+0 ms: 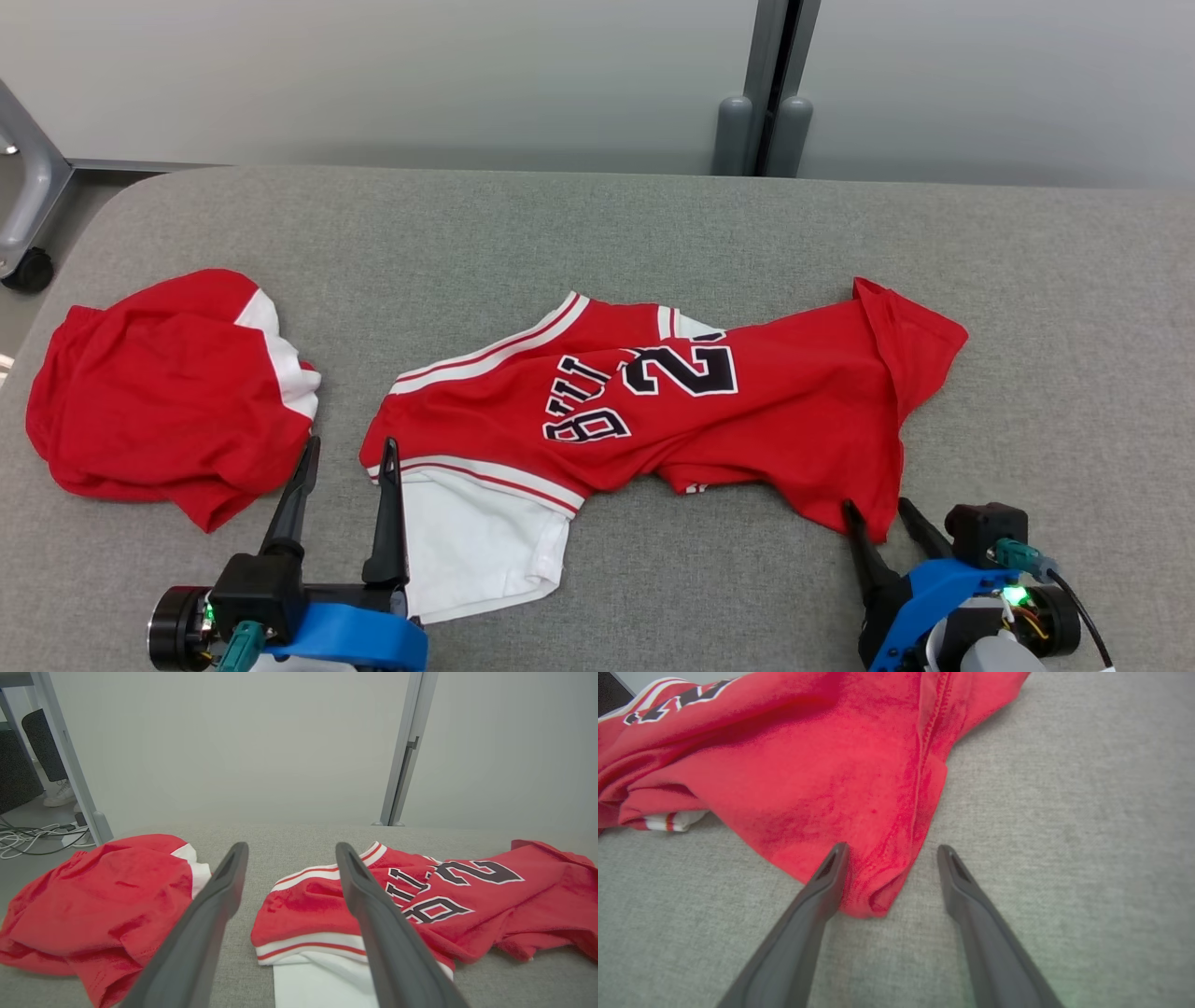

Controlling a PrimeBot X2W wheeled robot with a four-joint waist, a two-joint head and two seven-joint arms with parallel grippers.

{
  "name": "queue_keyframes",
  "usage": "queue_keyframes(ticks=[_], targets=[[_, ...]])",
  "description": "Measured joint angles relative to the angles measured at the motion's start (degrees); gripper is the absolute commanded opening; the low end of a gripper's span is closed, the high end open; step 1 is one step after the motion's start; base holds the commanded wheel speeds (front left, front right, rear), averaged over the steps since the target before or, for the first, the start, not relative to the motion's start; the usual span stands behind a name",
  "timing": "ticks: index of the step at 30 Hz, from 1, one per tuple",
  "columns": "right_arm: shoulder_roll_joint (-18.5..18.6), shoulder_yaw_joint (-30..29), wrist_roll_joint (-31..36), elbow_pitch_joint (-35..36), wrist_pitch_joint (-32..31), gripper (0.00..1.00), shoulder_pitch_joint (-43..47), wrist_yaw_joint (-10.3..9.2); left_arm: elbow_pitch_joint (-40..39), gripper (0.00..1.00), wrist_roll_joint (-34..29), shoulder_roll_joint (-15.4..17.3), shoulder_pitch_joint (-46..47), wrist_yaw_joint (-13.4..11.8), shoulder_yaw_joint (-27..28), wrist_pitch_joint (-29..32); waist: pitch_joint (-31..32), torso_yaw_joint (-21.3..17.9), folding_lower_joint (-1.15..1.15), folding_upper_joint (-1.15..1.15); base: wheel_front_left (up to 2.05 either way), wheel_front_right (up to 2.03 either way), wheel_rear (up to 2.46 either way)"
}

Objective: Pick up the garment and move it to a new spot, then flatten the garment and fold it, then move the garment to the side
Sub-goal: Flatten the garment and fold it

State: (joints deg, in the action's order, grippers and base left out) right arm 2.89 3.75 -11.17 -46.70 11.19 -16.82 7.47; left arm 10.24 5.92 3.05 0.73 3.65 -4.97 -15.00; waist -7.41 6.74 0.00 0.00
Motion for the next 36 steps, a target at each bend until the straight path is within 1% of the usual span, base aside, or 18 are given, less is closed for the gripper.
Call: queue_keyframes(ticks=[1,7,10,12,17,22,27,30,33,36], targets=[[0.2,0.9,-0.9,-0.5,0.2,0.00,-0.5,-0.02,0.0,1.00,0.0,0.0,0.2,0.0,0.0,0.0,-0.1,0.1,0.00,0.00,0.00,0.00,0.00],[0.0,4.1,-2.1,-1.6,2.1,0.00,-1.8,0.01,0.4,1.00,0.3,0.0,0.1,0.2,0.7,0.0,0.1,-1.1,0.00,0.00,0.00,0.00,0.00],[0.8,6.6,-0.5,0.0,2.8,0.00,-1.5,0.01,1.0,1.00,0.4,-0.1,-0.5,0.4,0.7,0.0,0.5,-2.5,0.00,0.01,0.00,0.00,0.00],[1.6,8.3,-0.6,2.4,3.0,0.00,-0.5,0.01,1.2,1.00,0.4,-0.1,-0.5,0.4,0.7,0.0,0.9,-3.3,0.00,0.01,0.00,0.00,0.00],[5.4,10.8,-3.0,12.2,2.1,0.00,4.4,0.02,1.6,1.00,0.4,-0.1,-0.7,0.4,0.8,0.0,2.2,-5.5,0.00,0.00,0.00,0.00,0.00],[8.8,8.5,-6.0,26.4,-2.1,0.00,12.1,0.02,1.8,1.00,0.6,-0.1,-1.0,0.4,0.8,0.0,3.3,-7.2,0.00,0.00,0.00,0.00,0.00],[8.9,3.9,-8.3,41.3,-8.9,0.00,21.3,0.02,1.9,1.00,0.7,-0.1,-1.5,0.4,0.7,0.0,3.5,-8.1,-0.01,0.00,0.00,0.00,0.00],[8.7,1.2,-9.4,48.6,-13.5,0.00,26.9,0.02,2.0,1.00,0.7,-0.1,-1.5,0.4,0.7,0.0,3.3,-8.4,0.00,0.00,0.00,0.00,0.00],[8.1,-1.2,-10.4,53.1,-17.2,0.00,31.4,0.02,2.2,1.00,0.7,-0.1,-1.5,0.4,0.8,0.0,3.0,-8.4,0.00,0.00,0.00,0.00,0.00],[8.1,-1.7,-10.6,54.1,-20.0,0.00,34.6,0.02,2.5,1.00,0.7,-0.1,-1.5,0.5,0.9,0.0,2.9,-8.4,0.00,0.00,0.00,0.00,0.00]])
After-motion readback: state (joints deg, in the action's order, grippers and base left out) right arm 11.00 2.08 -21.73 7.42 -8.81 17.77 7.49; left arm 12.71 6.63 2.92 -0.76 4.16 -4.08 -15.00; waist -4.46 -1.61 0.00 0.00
